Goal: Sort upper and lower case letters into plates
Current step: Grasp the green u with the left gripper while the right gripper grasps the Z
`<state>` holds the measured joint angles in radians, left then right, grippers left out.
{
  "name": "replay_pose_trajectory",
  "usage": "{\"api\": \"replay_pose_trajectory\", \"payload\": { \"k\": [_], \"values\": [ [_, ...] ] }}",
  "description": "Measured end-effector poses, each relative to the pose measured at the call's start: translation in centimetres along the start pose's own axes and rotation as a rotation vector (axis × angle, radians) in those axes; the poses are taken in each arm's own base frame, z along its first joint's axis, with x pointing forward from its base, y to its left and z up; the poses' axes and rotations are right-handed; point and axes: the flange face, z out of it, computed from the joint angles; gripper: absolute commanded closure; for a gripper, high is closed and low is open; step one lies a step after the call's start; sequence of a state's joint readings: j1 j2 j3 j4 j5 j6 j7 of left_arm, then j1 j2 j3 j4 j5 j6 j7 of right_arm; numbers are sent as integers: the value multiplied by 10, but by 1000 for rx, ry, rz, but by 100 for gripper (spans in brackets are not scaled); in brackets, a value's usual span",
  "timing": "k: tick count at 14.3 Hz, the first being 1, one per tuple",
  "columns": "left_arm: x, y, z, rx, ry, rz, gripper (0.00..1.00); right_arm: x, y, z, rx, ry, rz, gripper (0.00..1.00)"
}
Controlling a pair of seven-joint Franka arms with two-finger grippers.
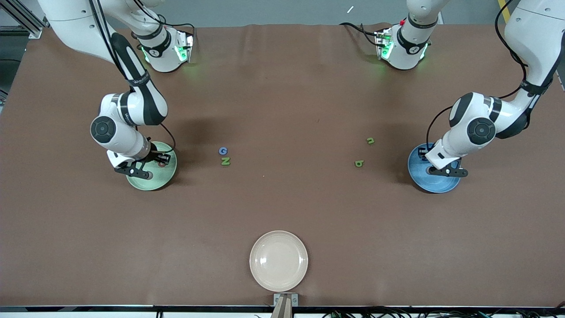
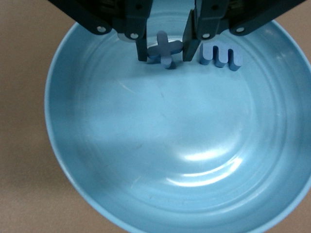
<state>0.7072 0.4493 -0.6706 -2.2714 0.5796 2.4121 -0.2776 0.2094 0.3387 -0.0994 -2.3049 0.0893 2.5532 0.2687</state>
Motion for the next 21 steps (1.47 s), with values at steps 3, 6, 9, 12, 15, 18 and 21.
{"api": "replay_pose_trajectory", "payload": {
  "k": [3,6,9,12,15,18,21],
  "values": [
    [-1,1,2,3,-2,8,6,0,-1,8,-2,-1,-3,0],
    [3,5,-6,12,1,20,1,1,-2,6,-5,-12,-3,0],
    [13,34,-35,21,-38,6,1,13,-12,-20,-20,-101,-11,0],
    [18,83,-66,8,-39,-102,1,28,-41,-63,-17,-124,-20,0],
    [13,134,-84,1,-14,-259,1,9,-99,-66,-17,-85,-99,0],
    [5,178,-82,-13,-4,-388,1,-16,-158,-59,21,-30,-160,0],
    [-5,203,-69,-52,8,-448,1,-30,-183,-40,48,8,-161,0]
  ]
}}
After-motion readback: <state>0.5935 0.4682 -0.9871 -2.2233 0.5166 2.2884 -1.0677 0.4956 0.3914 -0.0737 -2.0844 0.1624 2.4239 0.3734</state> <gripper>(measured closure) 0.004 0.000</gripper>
